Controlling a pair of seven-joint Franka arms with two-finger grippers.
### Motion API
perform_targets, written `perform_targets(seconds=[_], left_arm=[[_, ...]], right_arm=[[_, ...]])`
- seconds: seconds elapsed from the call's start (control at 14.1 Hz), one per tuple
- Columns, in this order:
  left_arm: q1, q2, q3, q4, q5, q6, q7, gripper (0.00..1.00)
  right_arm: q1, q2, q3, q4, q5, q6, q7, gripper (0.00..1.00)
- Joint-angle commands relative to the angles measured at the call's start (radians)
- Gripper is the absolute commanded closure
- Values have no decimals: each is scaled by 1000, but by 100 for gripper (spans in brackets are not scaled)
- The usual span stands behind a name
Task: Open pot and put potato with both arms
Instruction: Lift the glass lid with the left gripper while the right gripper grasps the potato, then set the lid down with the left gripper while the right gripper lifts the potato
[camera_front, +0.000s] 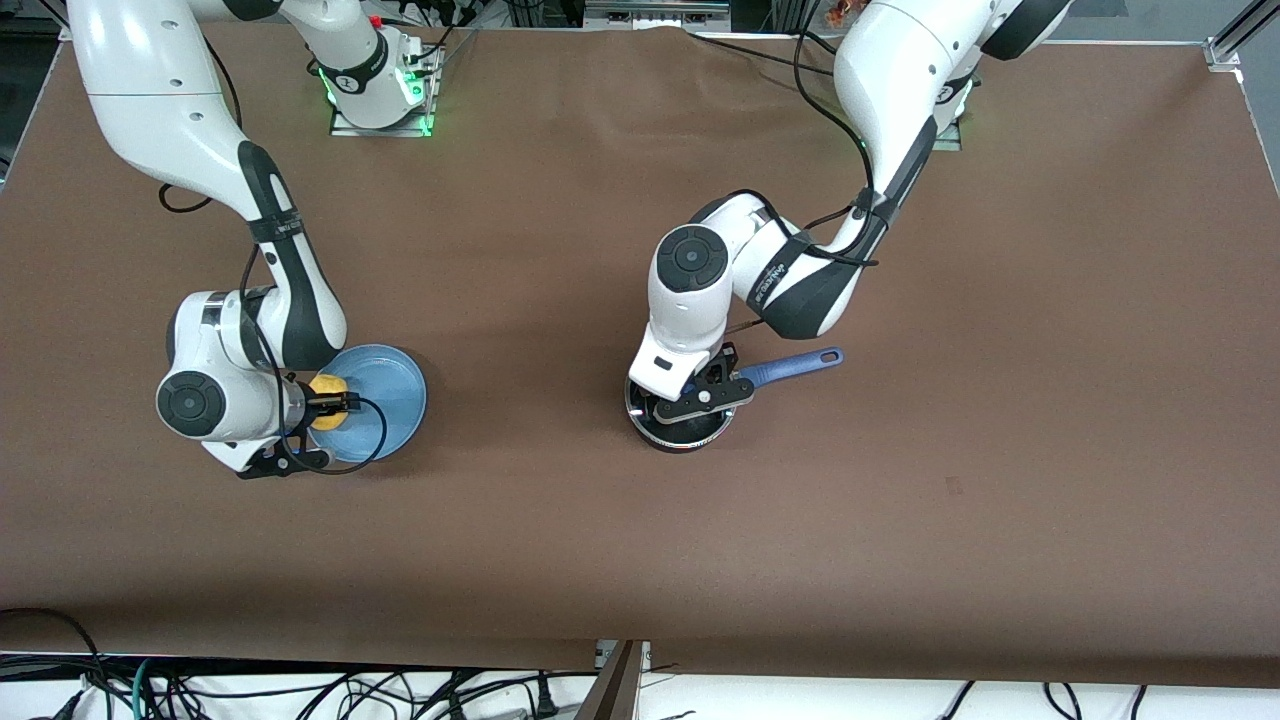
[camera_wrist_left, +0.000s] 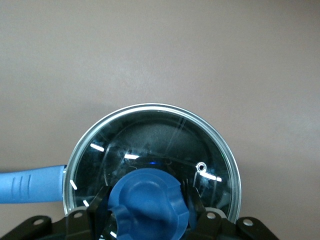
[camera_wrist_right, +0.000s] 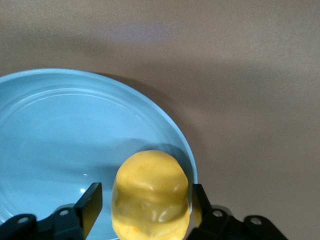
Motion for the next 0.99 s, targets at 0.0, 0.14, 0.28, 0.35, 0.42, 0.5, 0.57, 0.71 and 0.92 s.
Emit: perform_targets(seconds=[0.0,0.14,0.28,0.35,0.42,0.5,0.57,0.71,0.92], left_arm=[[32,-53,4,10,12,-37,7,41],[75,-96,2,-8,-8,-54,97,41],[151,-160,5,-59,-56,-60,255,41],[196,-200,10,-98,-92,-60,361,41],[237,-238,25,-137,-129,-60,468,41],[272,-278,56,-187,-169,-60,598,41],[303,-313,92,-235,-204,-60,733,41],[357,-357,201,-310,-278,-58,1049,42],[366,-360,416,-362,-404,-55,1451,42]], right_arm=[[-14,-2,5,-8,20,9,-9,34],[-11,-9,7,4,21,3,-8,47],[-3,-21,10,31,23,-34,-5,51],[-1,-25,17,62,36,-81,-2,51],[-1,-25,26,108,59,-146,18,51],[8,-25,29,152,84,-210,50,51],[22,-25,34,186,98,-259,90,51],[58,-25,59,215,102,-301,211,50],[77,-25,181,237,104,-292,465,48]])
